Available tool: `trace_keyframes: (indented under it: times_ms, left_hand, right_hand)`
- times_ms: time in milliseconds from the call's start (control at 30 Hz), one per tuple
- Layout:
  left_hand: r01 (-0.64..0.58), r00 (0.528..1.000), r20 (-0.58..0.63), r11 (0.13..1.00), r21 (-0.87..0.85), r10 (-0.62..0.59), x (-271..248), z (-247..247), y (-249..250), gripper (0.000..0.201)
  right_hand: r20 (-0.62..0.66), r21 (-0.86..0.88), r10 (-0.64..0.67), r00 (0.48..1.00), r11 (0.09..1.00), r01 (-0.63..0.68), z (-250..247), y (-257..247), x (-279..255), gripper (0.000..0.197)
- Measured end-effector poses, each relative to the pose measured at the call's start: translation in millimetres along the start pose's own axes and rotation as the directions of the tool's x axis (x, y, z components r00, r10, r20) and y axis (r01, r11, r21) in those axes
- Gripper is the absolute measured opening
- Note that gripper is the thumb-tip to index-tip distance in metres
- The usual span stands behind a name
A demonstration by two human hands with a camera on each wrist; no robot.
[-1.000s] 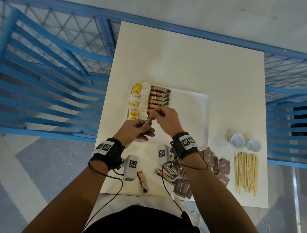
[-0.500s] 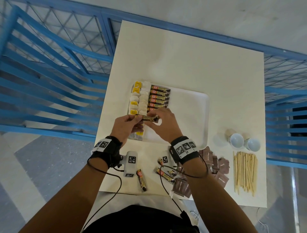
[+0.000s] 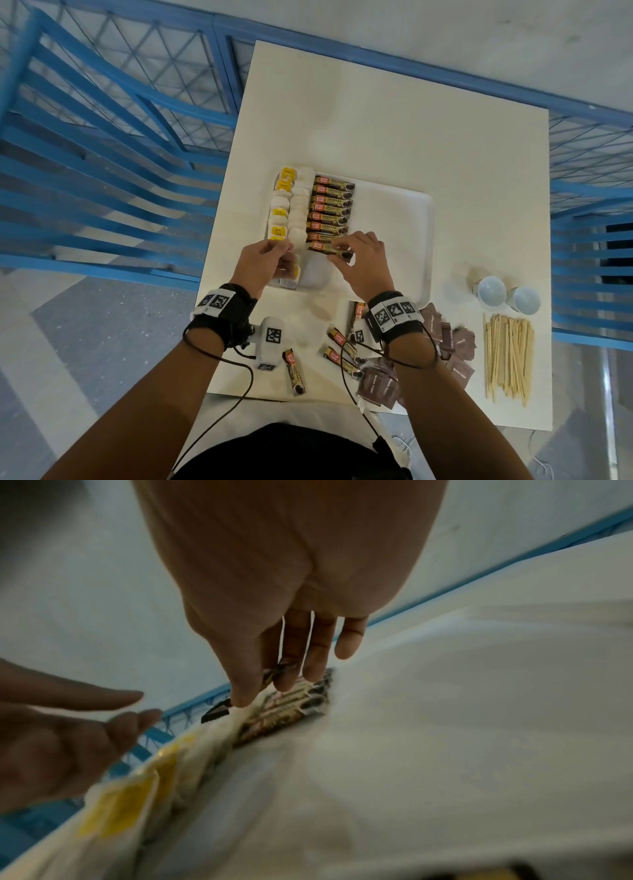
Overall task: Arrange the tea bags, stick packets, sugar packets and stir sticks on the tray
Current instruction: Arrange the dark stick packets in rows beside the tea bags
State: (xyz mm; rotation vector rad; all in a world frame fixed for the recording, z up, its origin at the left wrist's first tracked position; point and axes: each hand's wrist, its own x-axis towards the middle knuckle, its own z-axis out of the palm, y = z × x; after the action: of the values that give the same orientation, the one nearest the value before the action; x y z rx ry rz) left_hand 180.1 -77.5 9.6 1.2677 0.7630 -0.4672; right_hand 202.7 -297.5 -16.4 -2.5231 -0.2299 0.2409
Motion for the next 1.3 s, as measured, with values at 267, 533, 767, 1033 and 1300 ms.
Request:
trace_keyframes:
  times_ms: [267, 533, 767, 1033, 1300]
  left_hand:
    - [0.014, 1.0, -0.004, 1.0, 0.01, -0.014, -1, -3, -4, 0.019]
    - [0.015, 1.0, 0.008, 1.0, 0.017, -0.015, -5, -2, -4, 0.018]
    - [-0.039, 0.999, 0.006, 0.982, 0.187, 0.038, 0, -1, -5, 0.012]
    - [-0.208, 0.972, 0.021, 0.822, 0.53, 0.233, -3, 23, -6, 0.031]
    - [-0.195, 0.981, 0.063, 0.954, 0.228, 0.186, -1, 23, 1, 0.023]
  right_hand:
    - [-0.033, -0.181, -0.035, 0.999, 0.983, 0.029, 25, 6, -6, 0.018]
    - [-0.011, -0.15, -0.039, 0.999, 0.988, 0.037, 32, 5, -5, 0.019]
    - [-0.012, -0.149, -0.034, 0.999, 0.988, 0.032, 28, 1, -8, 0.029]
    - [-0.09, -0.01, -0.074, 0.993, 0.997, 0.074, 12, -2, -16, 0.018]
    - [0.17, 0.551, 0.147, 0.974, 0.806, -0.218, -17, -31, -6, 0.02]
